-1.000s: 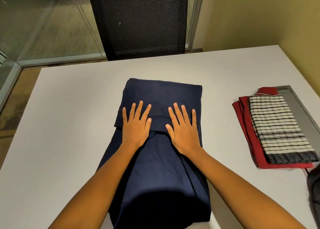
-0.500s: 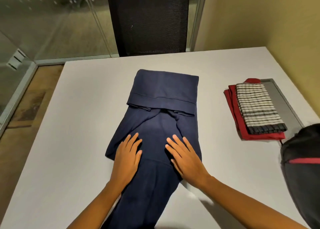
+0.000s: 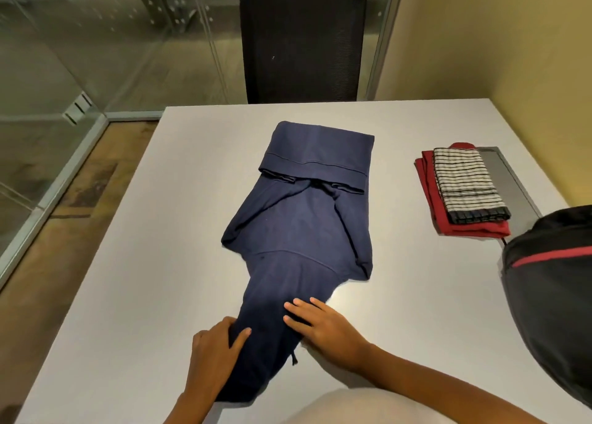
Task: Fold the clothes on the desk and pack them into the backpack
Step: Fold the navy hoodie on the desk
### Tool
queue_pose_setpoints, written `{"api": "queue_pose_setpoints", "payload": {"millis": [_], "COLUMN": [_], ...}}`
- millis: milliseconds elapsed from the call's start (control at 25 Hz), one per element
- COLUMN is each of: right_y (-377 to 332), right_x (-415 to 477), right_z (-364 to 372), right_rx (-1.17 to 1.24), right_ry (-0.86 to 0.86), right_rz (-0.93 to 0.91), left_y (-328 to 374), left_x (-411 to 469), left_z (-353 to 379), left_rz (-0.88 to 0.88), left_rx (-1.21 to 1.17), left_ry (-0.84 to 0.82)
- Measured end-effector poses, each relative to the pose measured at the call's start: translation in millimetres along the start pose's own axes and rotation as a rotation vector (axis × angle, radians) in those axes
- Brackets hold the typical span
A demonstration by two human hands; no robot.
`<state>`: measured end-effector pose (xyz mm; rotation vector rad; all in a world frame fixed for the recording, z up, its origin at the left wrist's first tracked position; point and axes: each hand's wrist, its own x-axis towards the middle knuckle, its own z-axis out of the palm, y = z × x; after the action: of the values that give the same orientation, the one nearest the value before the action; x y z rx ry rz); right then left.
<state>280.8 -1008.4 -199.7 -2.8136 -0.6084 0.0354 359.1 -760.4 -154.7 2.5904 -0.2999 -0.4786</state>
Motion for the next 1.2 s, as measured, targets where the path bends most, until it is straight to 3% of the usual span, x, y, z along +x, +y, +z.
{"api": "queue_pose_setpoints", "payload": {"millis": [80,200,320,400,640,720,920,1080,1200], "right_y": [-4,-18,-39,-49,-26,-4,67,120,131], "right_x": [0,-7,-13,-11,18,34,95,130,127], "right_z": [-5,-29,-62,-76,-100,-121,-180,-188,-163], "right_rx": [0.042,0.339,0.710,0.790,0.674,0.618,0.527,0.564,0.444], "right_ry": [0.065,0.154,0.219,0.286,0.445,0.495,0.601,0.600,0.579], "right_rz": [0.062,0.136,0.147,0.141,0.291,0.301,0.388,0.638,0.568], "left_y": [15,48,78,96,125,128,129,126,124], "left_x": [-14,-23,-18,-11,13,17,27,39,55], "left_z": [0,-11,-27,-39,-65,-72,-67,-54,-41], "left_rz": [-0.088,-0.221,-0.221,-0.256,-0.279,-0.250,-0.243,-0.243,-0.241], "left_rx": [-0.108,-0.336,-0.441,-0.528,-1.028,-1.099,-1.069,-0.940,-0.838], "left_ry": [0.023,0.079,0.066,0.031,0.052,0.090,0.155,0.172,0.211]}}
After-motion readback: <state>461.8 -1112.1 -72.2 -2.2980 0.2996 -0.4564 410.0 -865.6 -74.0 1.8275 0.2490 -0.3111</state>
